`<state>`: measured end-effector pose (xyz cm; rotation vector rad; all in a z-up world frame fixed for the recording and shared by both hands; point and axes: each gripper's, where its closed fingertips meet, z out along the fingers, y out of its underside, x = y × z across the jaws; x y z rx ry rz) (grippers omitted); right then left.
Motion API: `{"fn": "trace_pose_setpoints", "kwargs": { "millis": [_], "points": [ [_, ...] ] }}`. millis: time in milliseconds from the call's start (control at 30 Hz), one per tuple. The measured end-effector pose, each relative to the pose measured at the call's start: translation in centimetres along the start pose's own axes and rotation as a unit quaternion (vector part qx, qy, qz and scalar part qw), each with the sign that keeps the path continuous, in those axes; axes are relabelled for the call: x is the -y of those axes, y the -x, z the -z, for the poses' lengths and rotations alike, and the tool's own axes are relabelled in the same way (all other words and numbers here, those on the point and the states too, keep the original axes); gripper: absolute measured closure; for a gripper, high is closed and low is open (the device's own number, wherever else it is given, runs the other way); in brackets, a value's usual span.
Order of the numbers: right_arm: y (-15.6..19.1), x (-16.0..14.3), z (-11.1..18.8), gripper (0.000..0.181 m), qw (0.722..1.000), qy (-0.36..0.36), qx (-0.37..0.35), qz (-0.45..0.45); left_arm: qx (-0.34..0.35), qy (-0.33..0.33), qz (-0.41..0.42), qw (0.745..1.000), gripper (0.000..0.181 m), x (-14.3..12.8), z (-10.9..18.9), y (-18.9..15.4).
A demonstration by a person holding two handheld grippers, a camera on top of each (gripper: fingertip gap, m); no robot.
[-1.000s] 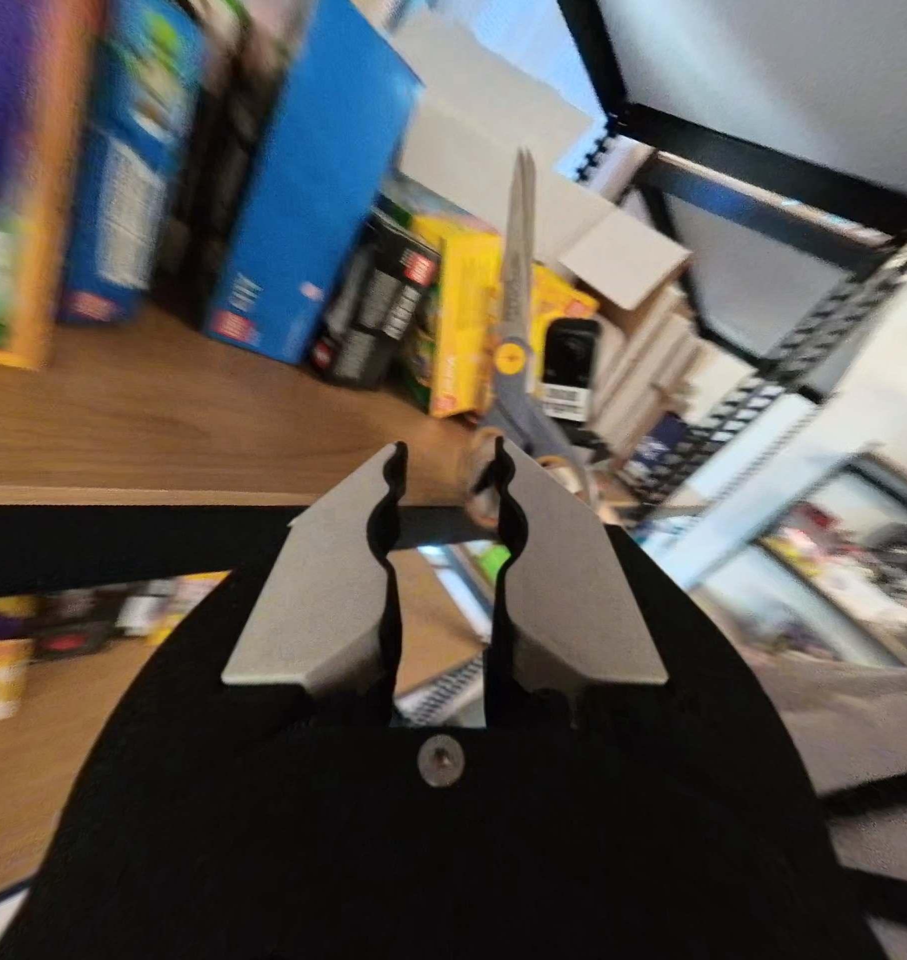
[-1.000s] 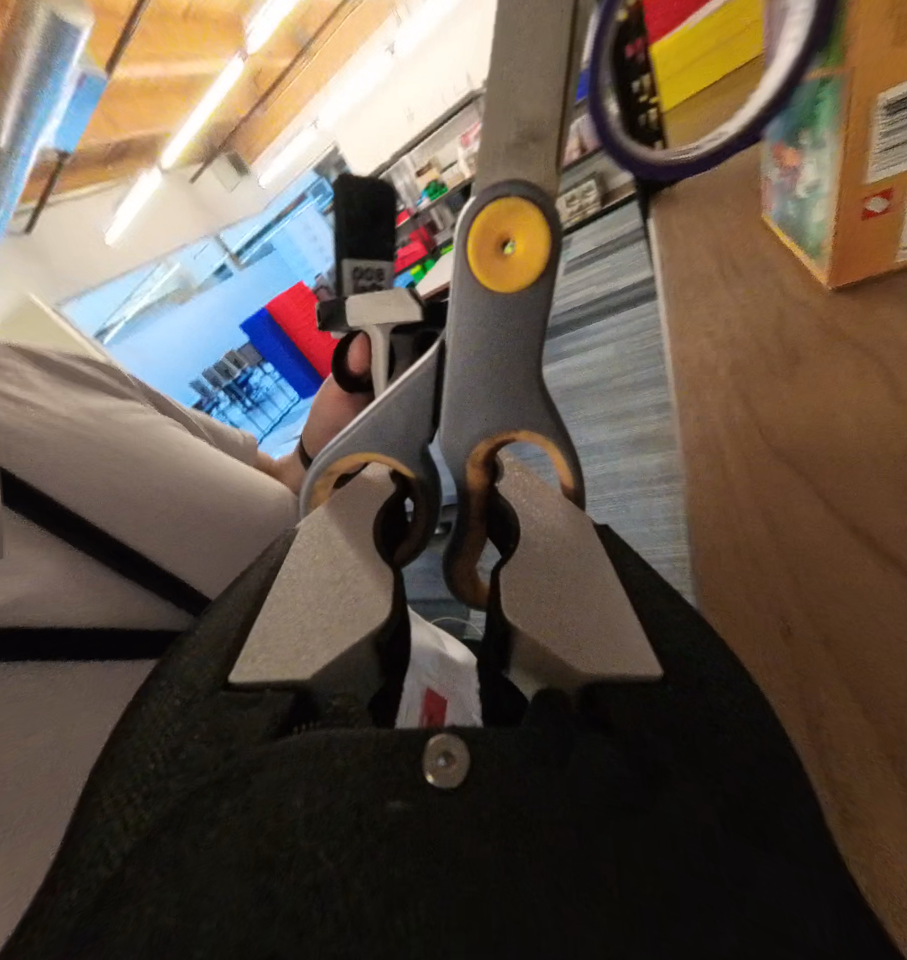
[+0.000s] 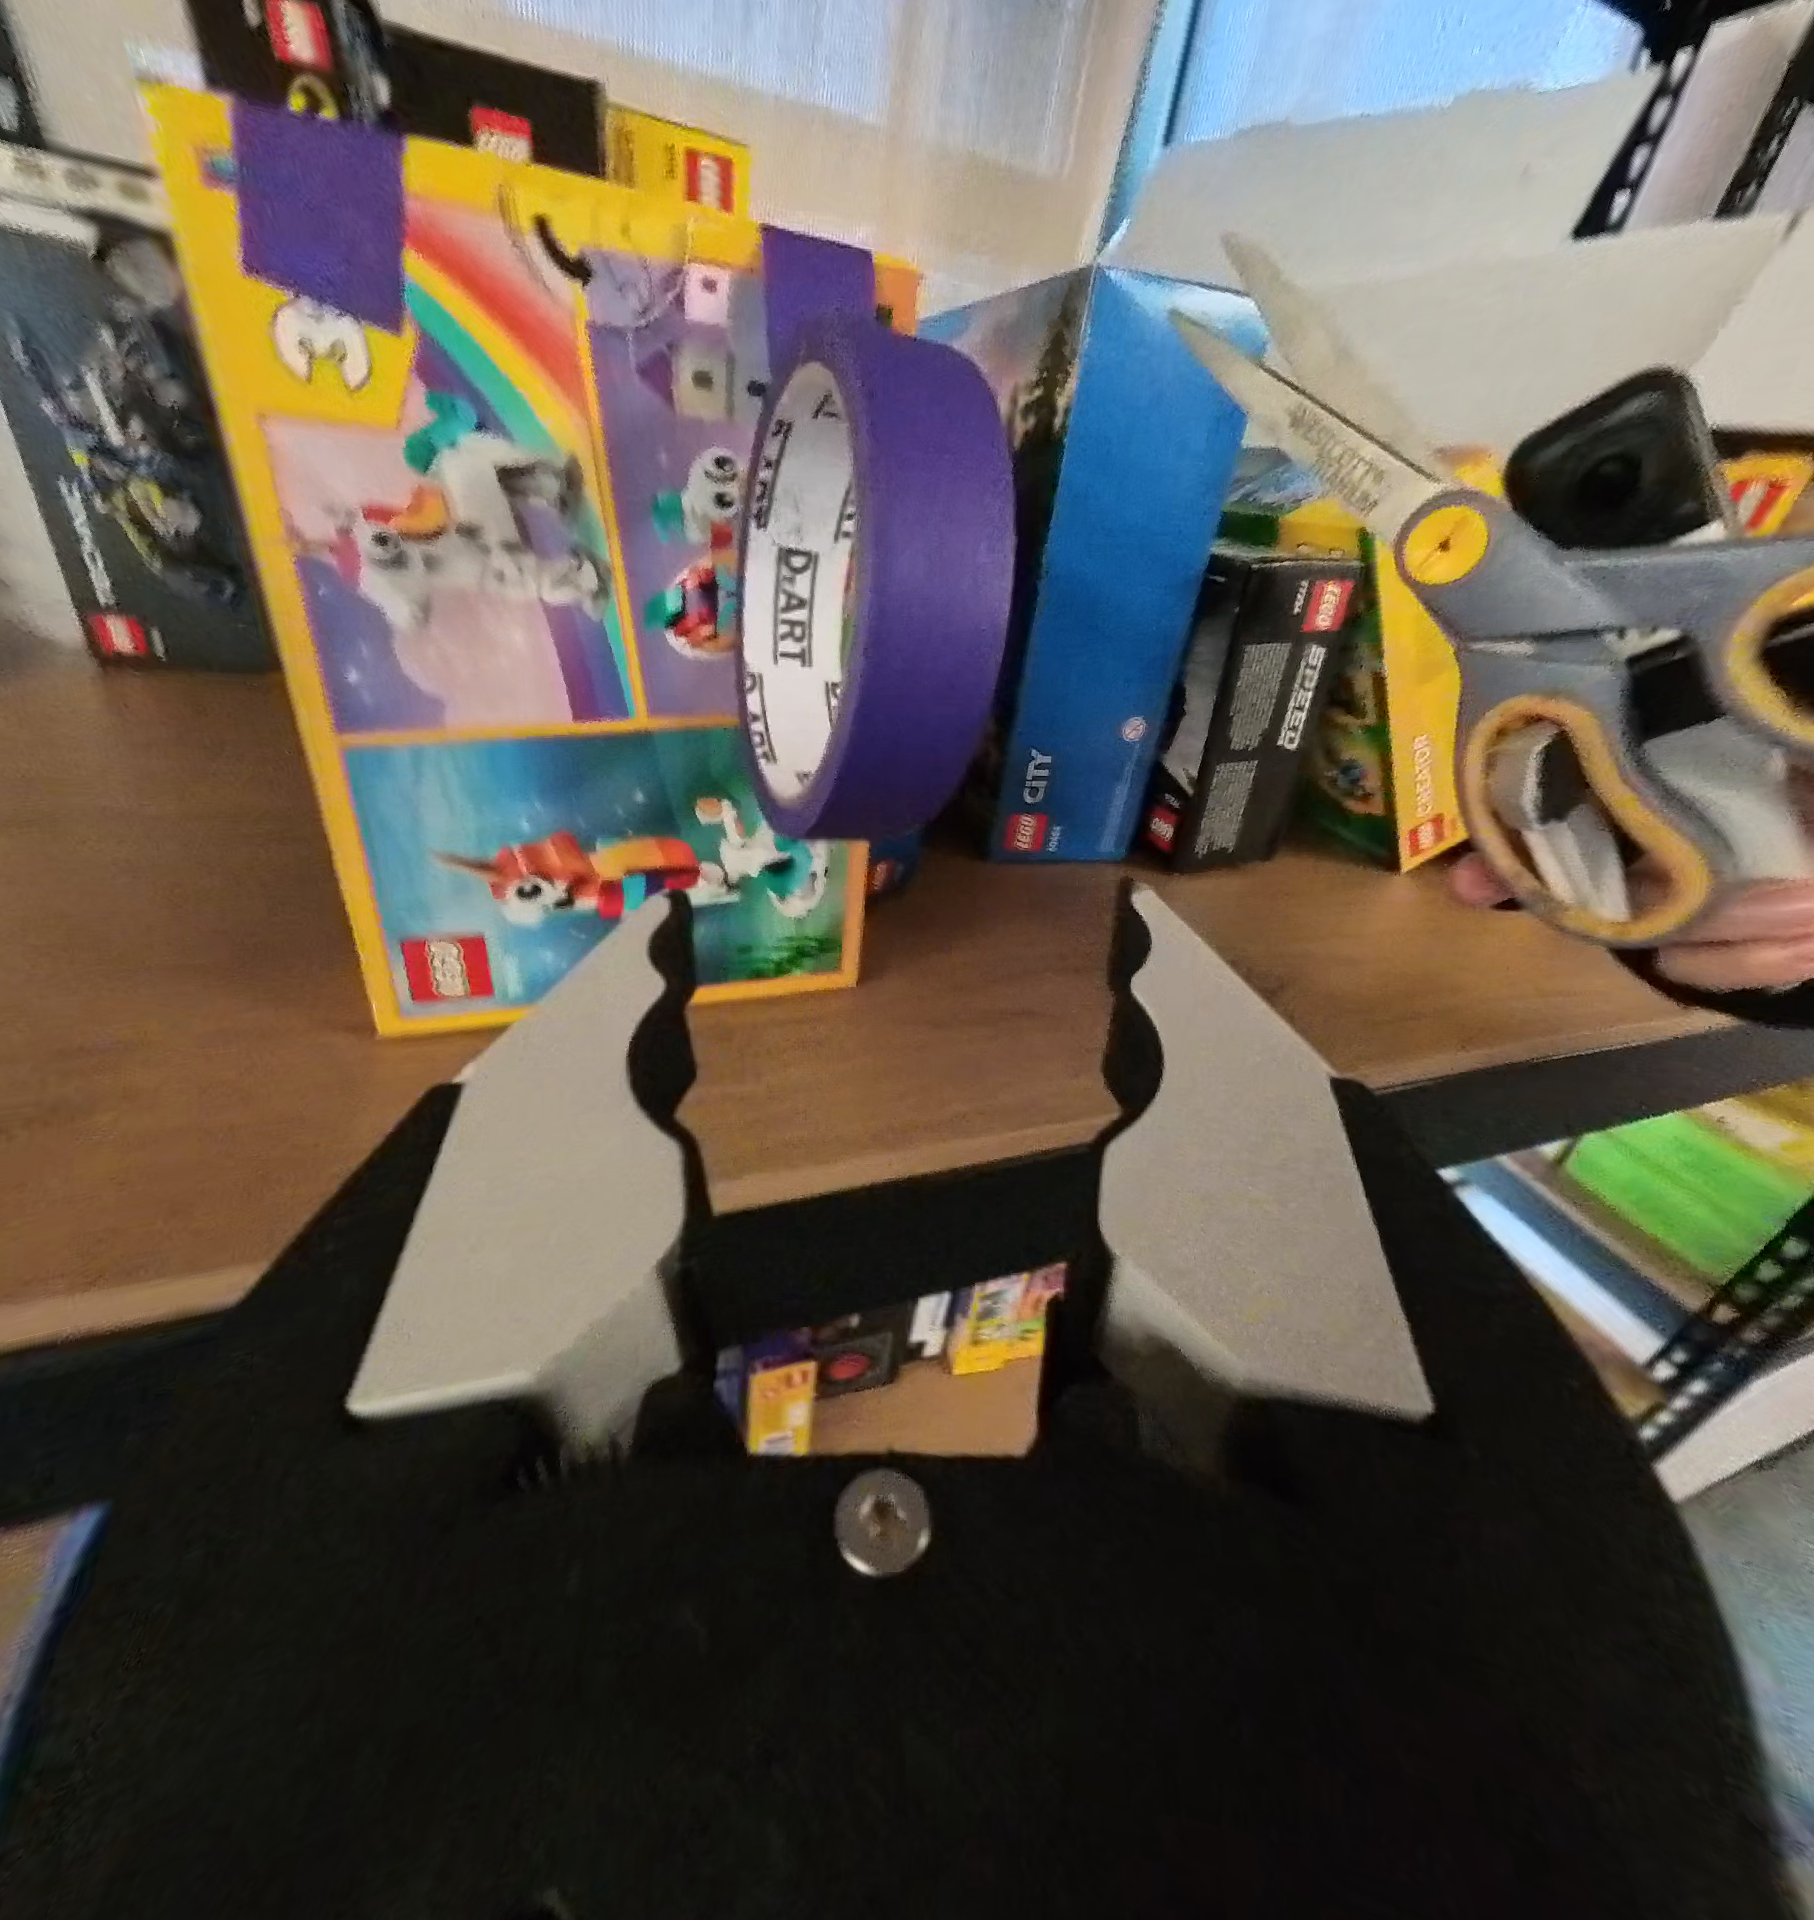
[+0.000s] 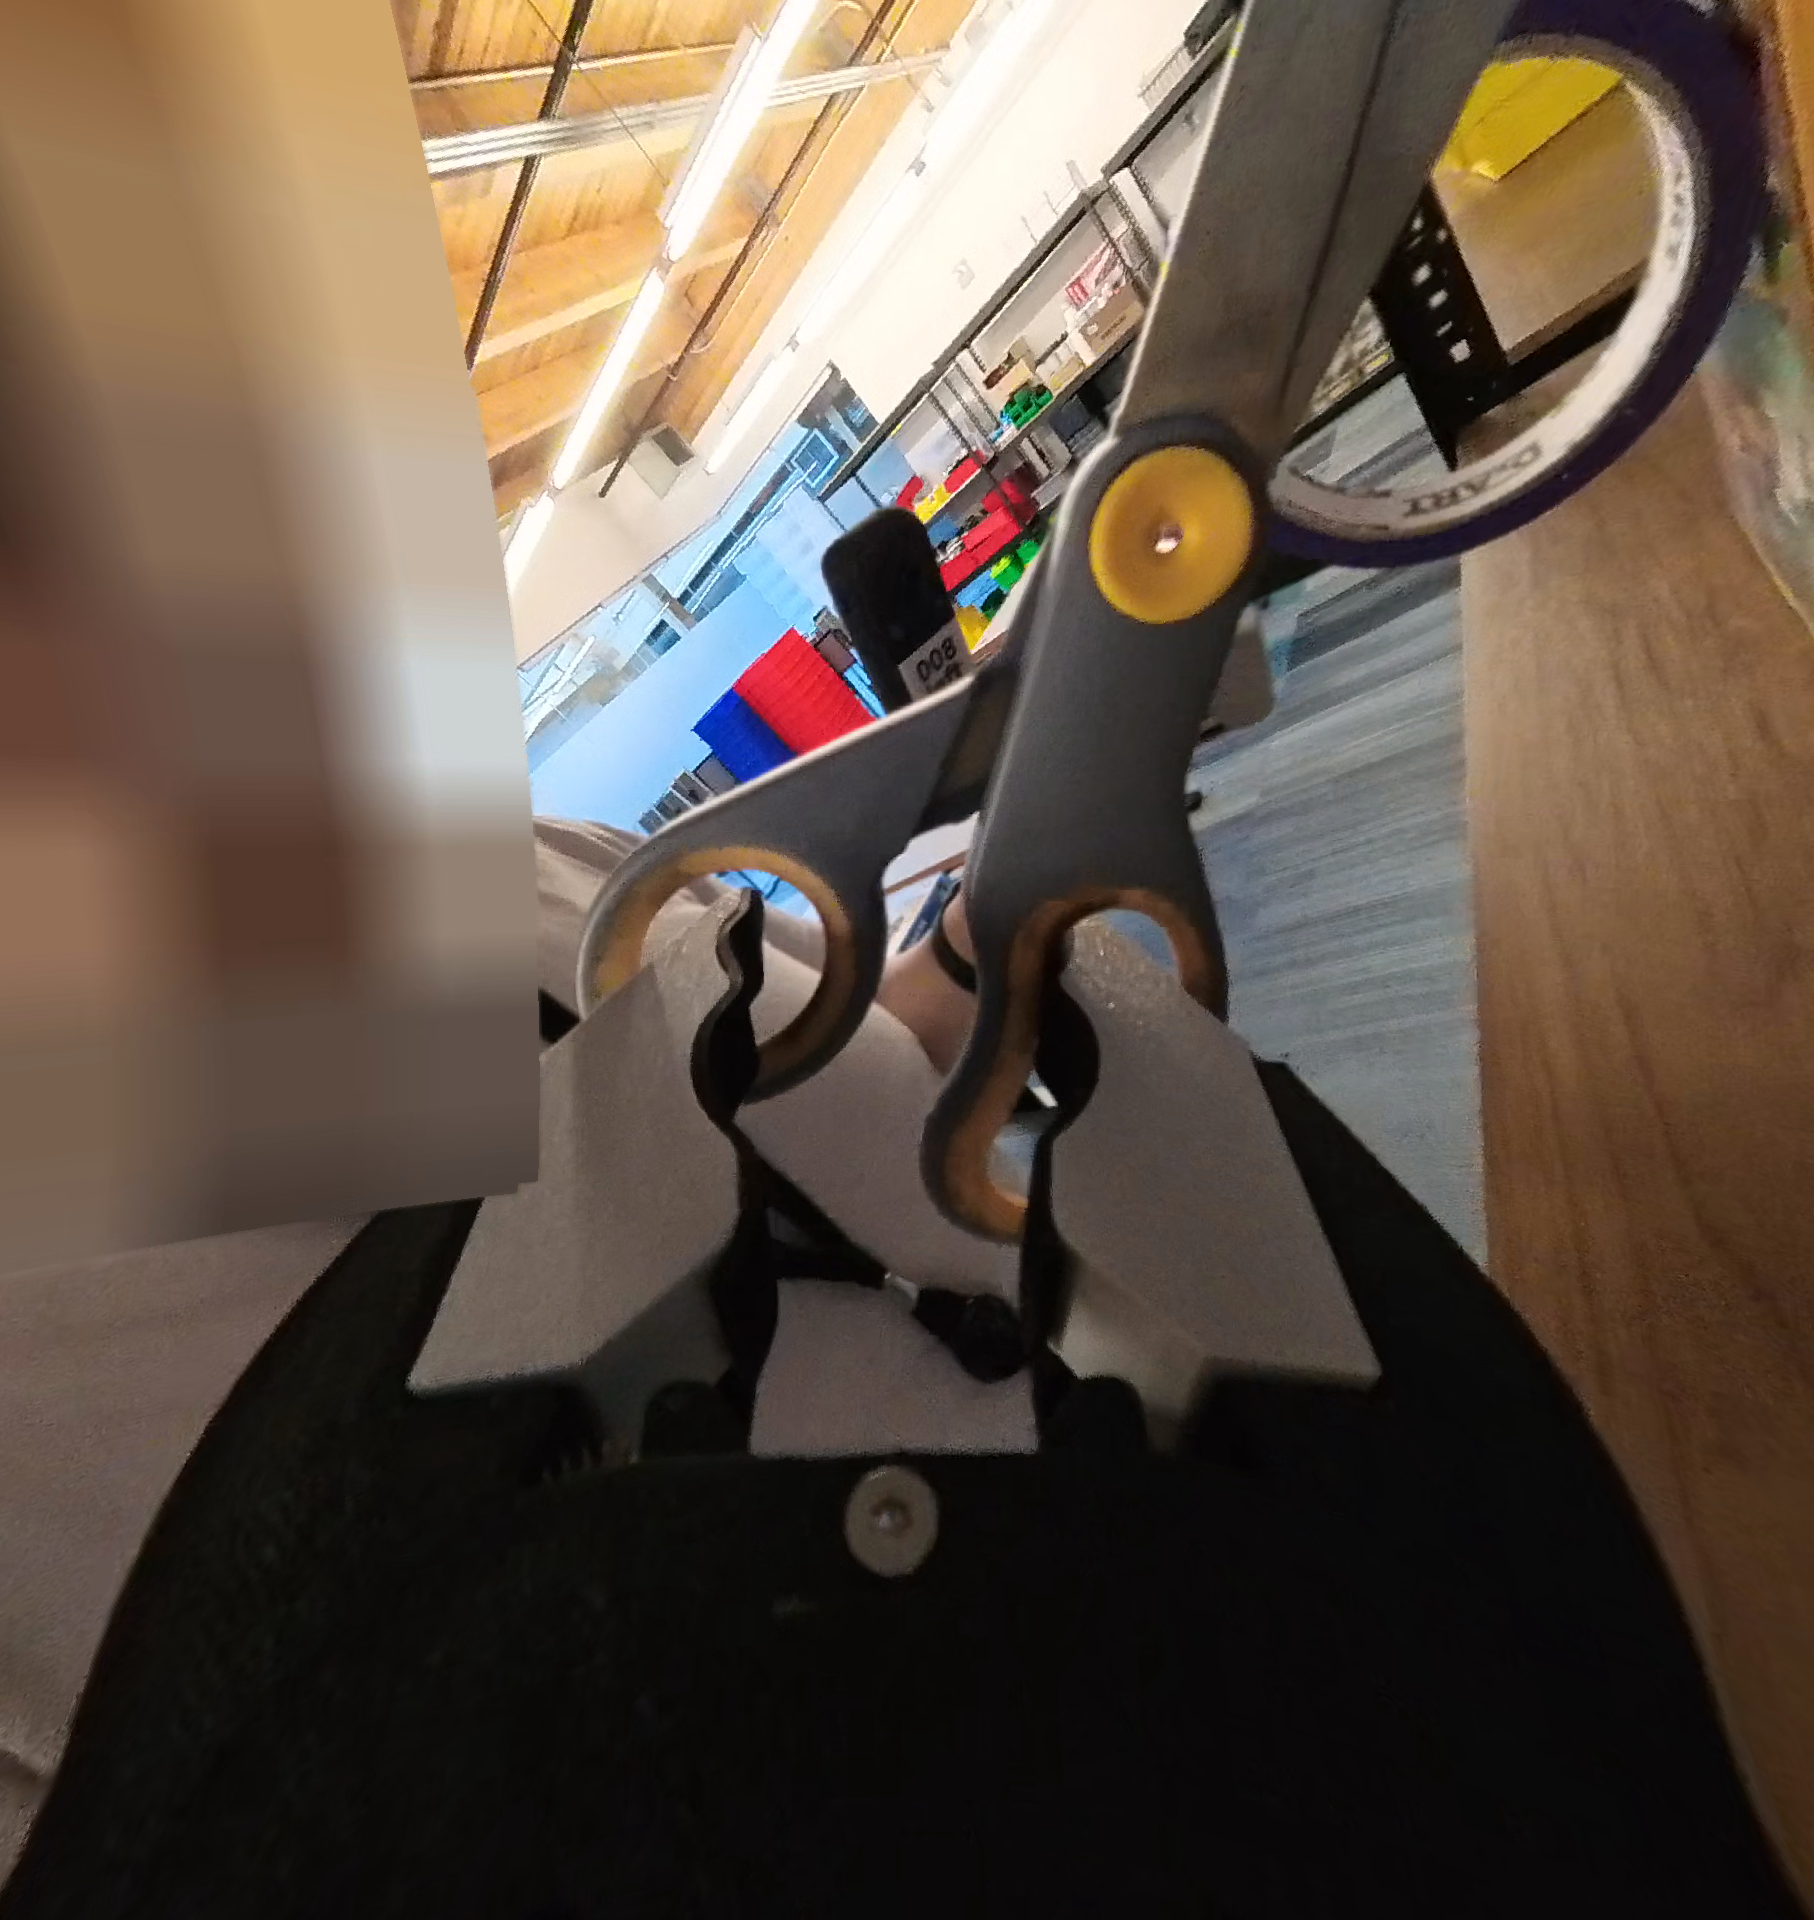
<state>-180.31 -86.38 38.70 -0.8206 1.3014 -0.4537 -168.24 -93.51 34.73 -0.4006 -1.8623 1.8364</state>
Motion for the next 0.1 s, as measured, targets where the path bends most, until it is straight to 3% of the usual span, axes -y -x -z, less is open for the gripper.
{"fn": "trace_pose_setpoints", "kwargs": {
  "millis": [100],
  "points": [
    [-0.2, -0.2, -0.8, 0.131, 1.000, 0.023, 0.003, -0.011, -0.016, 0.000, -0.036, 0.999, 0.104, 0.3, -1.9, -0.2]
  ]
}}
